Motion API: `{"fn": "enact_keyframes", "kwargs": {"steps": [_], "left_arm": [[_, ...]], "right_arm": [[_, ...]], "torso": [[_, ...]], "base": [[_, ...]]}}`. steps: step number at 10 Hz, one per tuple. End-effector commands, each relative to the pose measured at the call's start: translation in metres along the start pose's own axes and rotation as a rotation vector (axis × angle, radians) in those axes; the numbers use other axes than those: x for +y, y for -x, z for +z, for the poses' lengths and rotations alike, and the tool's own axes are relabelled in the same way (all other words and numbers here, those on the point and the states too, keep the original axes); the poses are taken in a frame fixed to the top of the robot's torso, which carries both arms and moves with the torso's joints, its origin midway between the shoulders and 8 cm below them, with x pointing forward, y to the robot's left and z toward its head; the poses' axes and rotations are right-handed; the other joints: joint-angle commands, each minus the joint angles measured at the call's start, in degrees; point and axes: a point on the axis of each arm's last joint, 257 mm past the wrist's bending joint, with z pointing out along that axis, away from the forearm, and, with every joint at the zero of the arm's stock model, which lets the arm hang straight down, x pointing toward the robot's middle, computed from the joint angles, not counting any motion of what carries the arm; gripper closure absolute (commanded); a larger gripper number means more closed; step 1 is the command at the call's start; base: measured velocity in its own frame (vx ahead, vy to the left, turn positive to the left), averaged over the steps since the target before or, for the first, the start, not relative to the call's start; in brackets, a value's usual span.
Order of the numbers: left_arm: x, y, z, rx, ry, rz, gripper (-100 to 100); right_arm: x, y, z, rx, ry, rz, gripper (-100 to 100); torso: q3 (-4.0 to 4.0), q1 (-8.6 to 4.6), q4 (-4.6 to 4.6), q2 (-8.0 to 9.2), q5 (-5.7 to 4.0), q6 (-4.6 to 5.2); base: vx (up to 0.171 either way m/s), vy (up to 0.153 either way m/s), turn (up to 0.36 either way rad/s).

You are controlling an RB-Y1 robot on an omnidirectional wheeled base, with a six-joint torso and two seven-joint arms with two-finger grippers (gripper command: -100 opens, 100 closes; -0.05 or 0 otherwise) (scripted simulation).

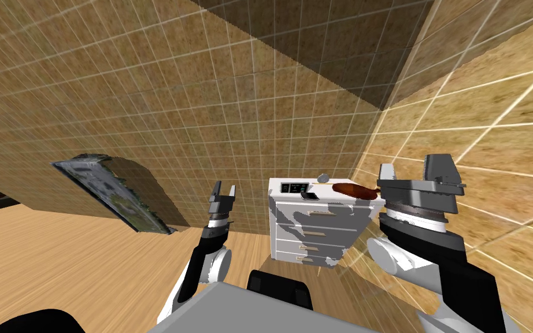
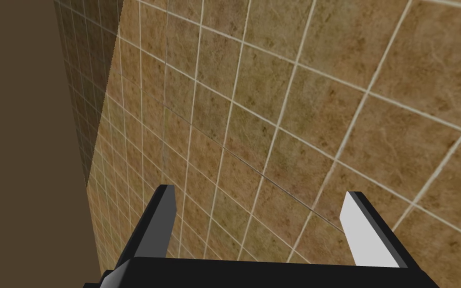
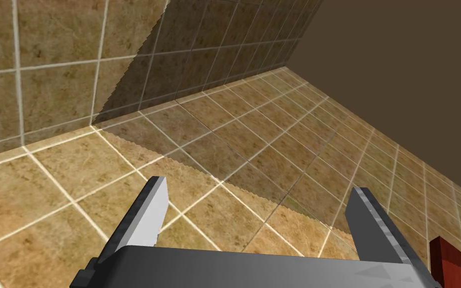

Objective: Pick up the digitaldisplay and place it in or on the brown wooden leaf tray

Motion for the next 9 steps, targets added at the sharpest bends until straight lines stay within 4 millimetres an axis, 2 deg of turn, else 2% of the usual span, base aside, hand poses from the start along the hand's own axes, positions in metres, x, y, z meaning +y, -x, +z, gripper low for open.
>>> {"fn": "enact_keyframes", "kwargs": {"steps": [1,2,3,4,6,7,8,9], "left_arm": [[0.000,0.000,0.000,0.000,0.000,0.000,0],[0.000,0.000,0.000,0.000,0.000,0.000,0],[0.000,0.000,0.000,0.000,0.000,0.000,0],[0.000,0.000,0.000,0.000,0.000,0.000,0],[0.000,0.000,0.000,0.000,0.000,0.000,0],[0.000,0.000,0.000,0.000,0.000,0.000,0],[0.000,0.000,0.000,0.000,0.000,0.000,0],[0.000,0.000,0.000,0.000,0.000,0.000,0]], "right_arm": [[0.007,0.009,0.009,-0.021,0.038,-0.001,-100],[0.009,0.027,0.016,-0.058,0.073,-0.012,-100],[0.015,0.028,0.022,-0.066,0.096,-0.008,-100],[0.015,0.047,0.026,-0.106,0.121,-0.020,-100],[0.024,0.049,0.035,-0.119,0.157,-0.012,-100],[0.027,0.073,0.039,-0.172,0.191,-0.026,-100],[0.033,0.072,0.044,-0.179,0.213,-0.017,-100],[0.032,0.094,0.045,-0.230,0.238,-0.023,-100]], "torso": [[0.00,0.00,0.00,0.00,0.00,0.00],[0.00,0.01,0.00,0.01,0.00,0.00],[-0.01,0.01,0.00,-0.01,0.00,0.01],[-0.01,0.01,-0.01,-0.02,0.00,0.00],[-0.01,0.01,-0.01,-0.01,0.00,0.00],[0.02,0.04,0.00,0.04,0.01,0.00],[0.01,0.03,0.00,0.02,0.00,0.01],[0.01,0.05,0.00,0.02,0.01,0.00]], "base": [[0.023,-0.001,0.006],[0.032,0.000,0.008],[0.031,-0.002,0.003],[0.033,-0.004,0.009],[0.019,0.001,0.001],[0.022,0.004,0.006],[0.024,0.005,0.002],[0.032,0.013,0.006]]}}
